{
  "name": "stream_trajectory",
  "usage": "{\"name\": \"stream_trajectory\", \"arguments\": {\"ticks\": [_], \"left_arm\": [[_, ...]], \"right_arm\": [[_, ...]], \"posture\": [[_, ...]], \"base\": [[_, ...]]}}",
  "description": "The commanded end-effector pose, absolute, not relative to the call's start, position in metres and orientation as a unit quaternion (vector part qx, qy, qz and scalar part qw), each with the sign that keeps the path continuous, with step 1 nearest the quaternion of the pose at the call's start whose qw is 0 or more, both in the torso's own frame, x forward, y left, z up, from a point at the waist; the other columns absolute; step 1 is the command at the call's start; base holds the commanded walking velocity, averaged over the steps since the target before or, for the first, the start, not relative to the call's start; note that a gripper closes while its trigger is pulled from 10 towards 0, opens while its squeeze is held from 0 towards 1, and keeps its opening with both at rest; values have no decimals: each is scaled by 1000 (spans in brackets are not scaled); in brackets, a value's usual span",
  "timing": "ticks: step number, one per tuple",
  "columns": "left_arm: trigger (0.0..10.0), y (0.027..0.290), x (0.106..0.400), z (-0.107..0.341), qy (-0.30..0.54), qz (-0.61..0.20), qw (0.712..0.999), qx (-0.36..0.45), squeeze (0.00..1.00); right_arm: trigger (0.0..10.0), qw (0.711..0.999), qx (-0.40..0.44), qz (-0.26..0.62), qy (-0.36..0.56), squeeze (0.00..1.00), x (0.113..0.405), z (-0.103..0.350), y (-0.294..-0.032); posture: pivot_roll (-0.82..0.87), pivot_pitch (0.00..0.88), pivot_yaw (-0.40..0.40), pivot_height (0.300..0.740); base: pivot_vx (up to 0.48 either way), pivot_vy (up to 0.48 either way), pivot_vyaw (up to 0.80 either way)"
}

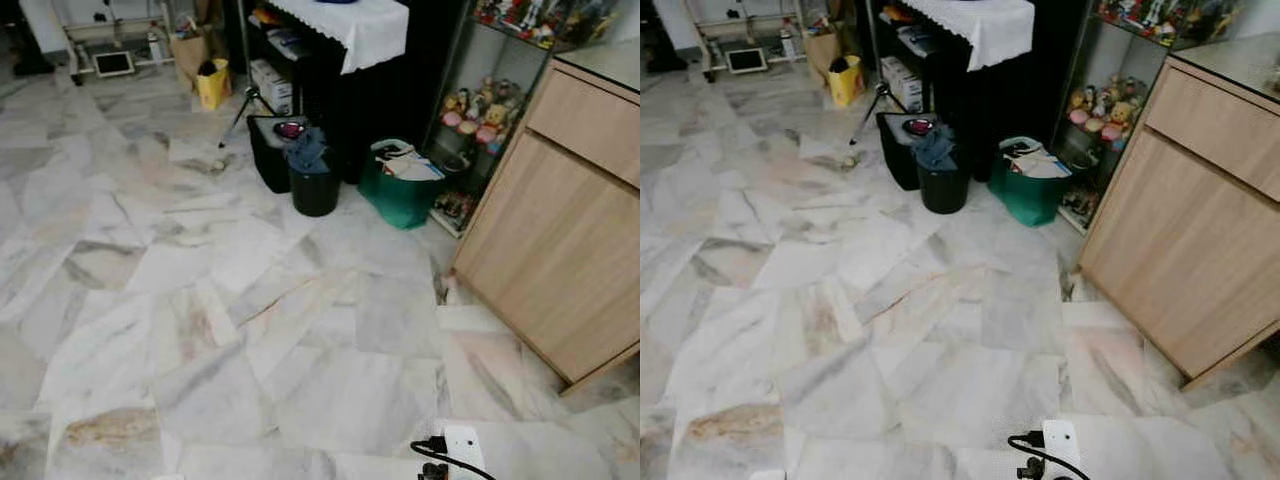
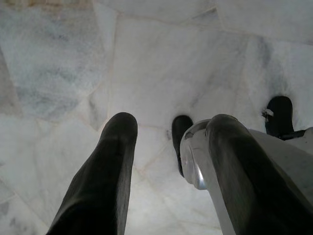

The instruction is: Hang keys on a hook

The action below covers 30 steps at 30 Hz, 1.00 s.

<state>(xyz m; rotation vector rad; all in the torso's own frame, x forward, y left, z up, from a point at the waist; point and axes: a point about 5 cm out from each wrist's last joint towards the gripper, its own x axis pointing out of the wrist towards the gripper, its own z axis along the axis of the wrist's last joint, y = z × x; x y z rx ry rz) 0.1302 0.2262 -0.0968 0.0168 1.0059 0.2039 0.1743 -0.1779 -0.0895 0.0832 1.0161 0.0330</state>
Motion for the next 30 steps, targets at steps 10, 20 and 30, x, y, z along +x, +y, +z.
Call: {"name": "stream_trajectory", "arguments": {"ticks": [10, 20, 30], "left_arm": [[10000, 211, 141, -97, 479, 94, 872, -26, 0], [10000, 216, 142, -96, 480, 107, 871, -22, 0], [10000, 223, 140, -95, 474, 126, 871, -33, 0]], "right_arm": [[10000, 884, 75, 34, 461, 0, 191, -83, -158], [10000, 887, 76, 27, 454, 0, 197, -80, -160], [10000, 888, 77, 20, 453, 0, 198, -79, -159]], "posture": [[128, 0, -55, 740], [134, 31, -60, 740], [137, 50, -52, 740]], "base": [[0, 0, -763], [0, 0, -763], [0, 0, -763]]}}
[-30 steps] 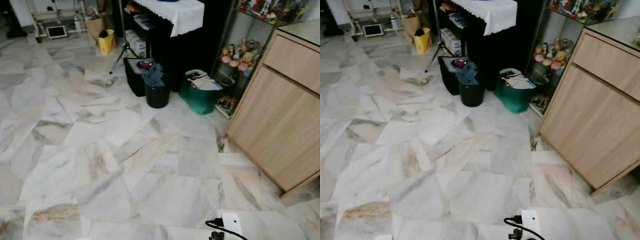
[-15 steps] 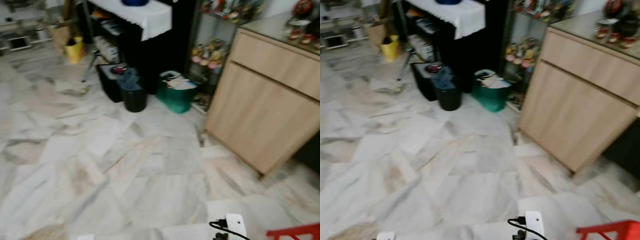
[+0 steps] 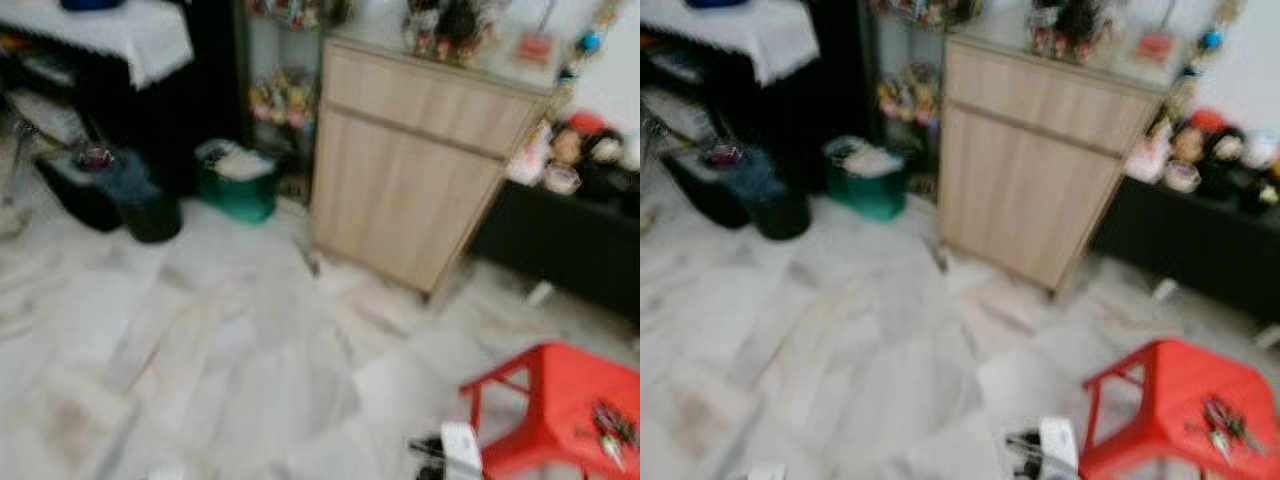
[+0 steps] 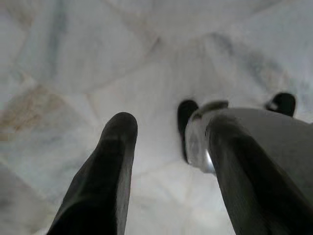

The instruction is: Hang keys on a hook

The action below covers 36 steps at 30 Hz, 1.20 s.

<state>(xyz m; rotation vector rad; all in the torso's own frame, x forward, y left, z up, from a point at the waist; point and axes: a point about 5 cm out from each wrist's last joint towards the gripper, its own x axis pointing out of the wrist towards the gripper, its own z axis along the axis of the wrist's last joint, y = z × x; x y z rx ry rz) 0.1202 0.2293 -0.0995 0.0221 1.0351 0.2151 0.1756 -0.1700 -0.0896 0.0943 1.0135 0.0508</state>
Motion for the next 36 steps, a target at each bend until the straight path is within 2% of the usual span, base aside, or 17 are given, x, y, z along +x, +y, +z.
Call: {"name": "stream_trajectory", "arguments": {"ticks": [1, 26, 36], "left_arm": [[10000, 223, 140, -95, 474, 126, 871, -33, 0], [10000, 224, 148, -92, 466, 125, 876, -28, 0], [10000, 224, 149, -91, 464, 126, 877, -29, 0]], "right_arm": [[10000, 888, 77, 20, 453, 0, 198, -79, -159], [10000, 890, 77, 7, 450, 0, 198, -79, -158], [10000, 891, 75, -4, 447, 0, 199, -79, -160]], "posture": [[137, 50, -52, 740], [136, 48, -47, 740], [138, 50, -48, 740]], "base": [[0, 0, -763], [0, 0, -755], [0, 0, 0]]}}
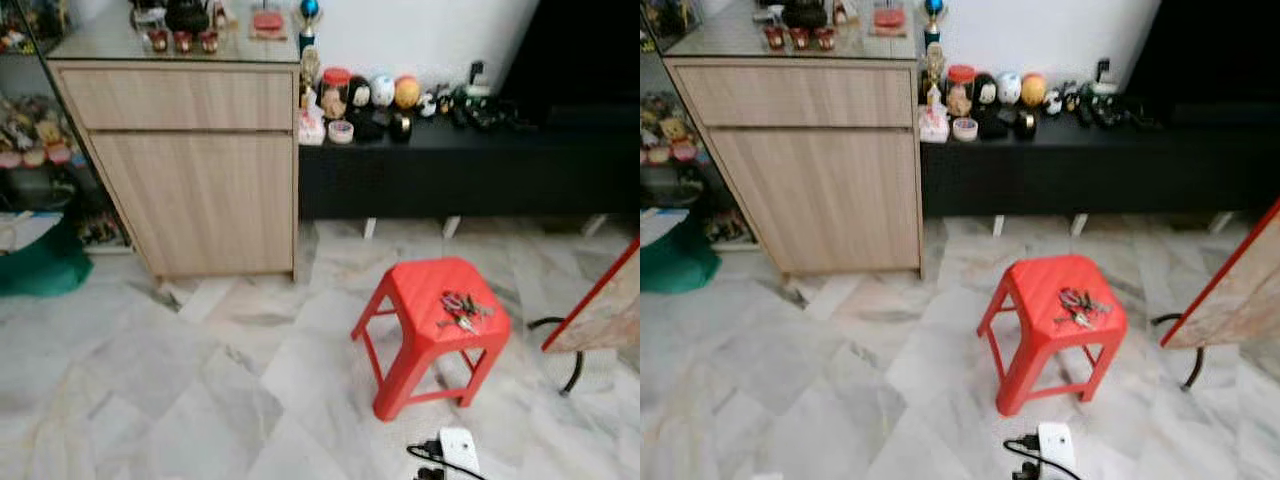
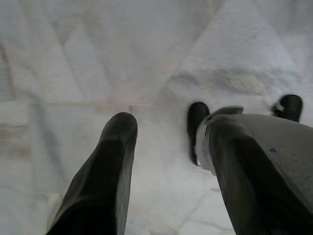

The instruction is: Hang keys on a hook

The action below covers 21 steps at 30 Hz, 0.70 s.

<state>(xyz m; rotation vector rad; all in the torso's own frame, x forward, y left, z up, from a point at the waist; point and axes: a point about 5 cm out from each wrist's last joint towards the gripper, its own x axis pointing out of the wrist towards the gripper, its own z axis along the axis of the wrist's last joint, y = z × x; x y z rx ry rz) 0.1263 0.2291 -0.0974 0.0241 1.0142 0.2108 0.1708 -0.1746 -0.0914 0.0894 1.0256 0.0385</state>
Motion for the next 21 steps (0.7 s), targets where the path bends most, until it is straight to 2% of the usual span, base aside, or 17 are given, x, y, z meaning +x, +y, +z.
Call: {"name": "stream_trajectory", "arguments": {"ticks": [1, 21], "left_arm": [[10000, 224, 149, -91, 463, 127, 877, -29, 0], [10000, 225, 149, -91, 460, 127, 878, -32, 0]], "right_arm": [[10000, 891, 75, -4, 447, 0, 199, -79, -160], [10000, 891, 64, -5, 449, 0, 199, -79, -160]], "posture": [[138, 50, -48, 740], [136, 50, -44, 740]], "base": [[0, 0, 0], [0, 0, 0]]}}
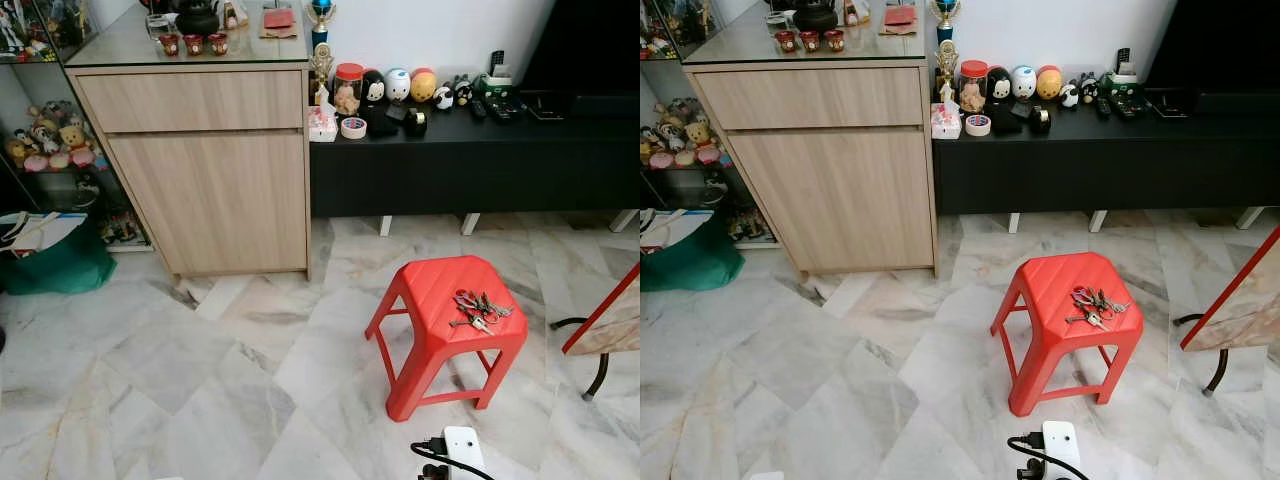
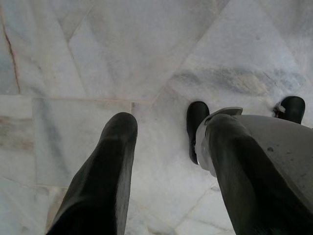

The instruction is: Hang keys on a hook

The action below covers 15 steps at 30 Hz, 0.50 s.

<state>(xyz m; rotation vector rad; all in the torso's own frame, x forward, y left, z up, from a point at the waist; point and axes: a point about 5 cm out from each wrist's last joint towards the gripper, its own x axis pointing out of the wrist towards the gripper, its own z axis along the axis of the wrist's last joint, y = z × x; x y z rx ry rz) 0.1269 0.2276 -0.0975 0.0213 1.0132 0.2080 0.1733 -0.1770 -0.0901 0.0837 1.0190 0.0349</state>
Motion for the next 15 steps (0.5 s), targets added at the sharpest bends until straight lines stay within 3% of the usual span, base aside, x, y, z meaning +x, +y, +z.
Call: {"name": "stream_trajectory", "arguments": {"ticks": [1, 15], "left_arm": [[10000, 225, 149, -91, 460, 127, 878, -32, 0], [10000, 225, 149, -91, 460, 127, 878, -32, 0]], "right_arm": [[10000, 891, 64, -5, 449, 0, 199, -79, -160], [10000, 891, 64, -5, 449, 0, 199, -79, -160]], "posture": [[136, 50, -44, 740], [136, 50, -44, 740]], "base": [[0, 0, 0], [0, 0, 0]]}}
